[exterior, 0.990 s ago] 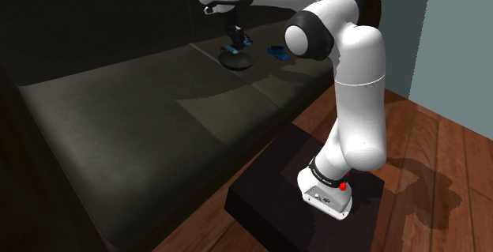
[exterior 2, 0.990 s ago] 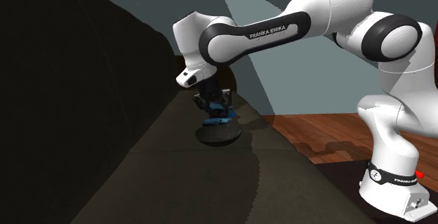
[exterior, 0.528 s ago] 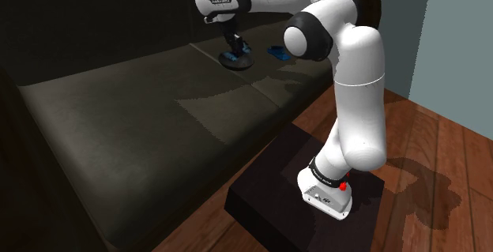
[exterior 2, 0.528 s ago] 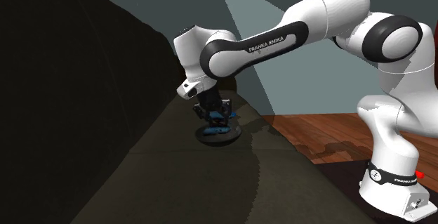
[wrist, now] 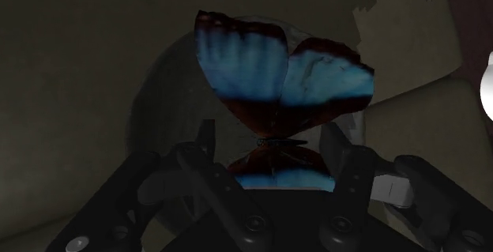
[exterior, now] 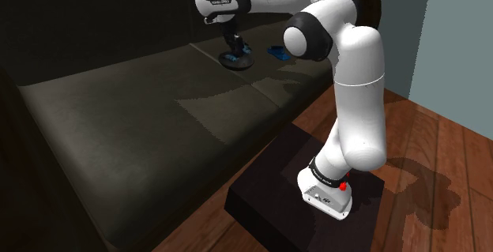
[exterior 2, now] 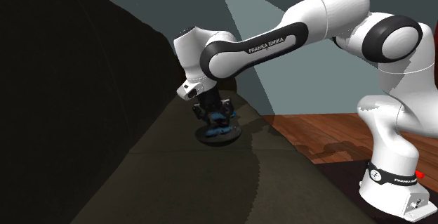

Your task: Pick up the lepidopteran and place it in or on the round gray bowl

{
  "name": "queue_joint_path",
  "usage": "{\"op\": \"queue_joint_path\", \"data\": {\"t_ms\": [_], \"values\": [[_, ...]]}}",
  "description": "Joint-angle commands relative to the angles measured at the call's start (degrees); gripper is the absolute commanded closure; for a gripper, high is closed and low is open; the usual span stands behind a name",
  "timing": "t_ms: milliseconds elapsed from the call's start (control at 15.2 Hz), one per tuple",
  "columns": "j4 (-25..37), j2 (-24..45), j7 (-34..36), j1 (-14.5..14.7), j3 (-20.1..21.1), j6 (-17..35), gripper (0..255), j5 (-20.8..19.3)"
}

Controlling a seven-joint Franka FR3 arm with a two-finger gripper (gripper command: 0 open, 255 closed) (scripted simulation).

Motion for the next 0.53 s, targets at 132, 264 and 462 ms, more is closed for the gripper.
{"op": "queue_joint_path", "data": {"t_ms": [132,264,462], "values": [[0.0,0.0,0.0,0.0,0.0,0.0,0,0.0],[0.0,0.0,0.0,0.0,0.0,0.0,0,0.0],[8.7,2.1,-0.7,-1.0,0.4,-6.7,0,0.9]]}}
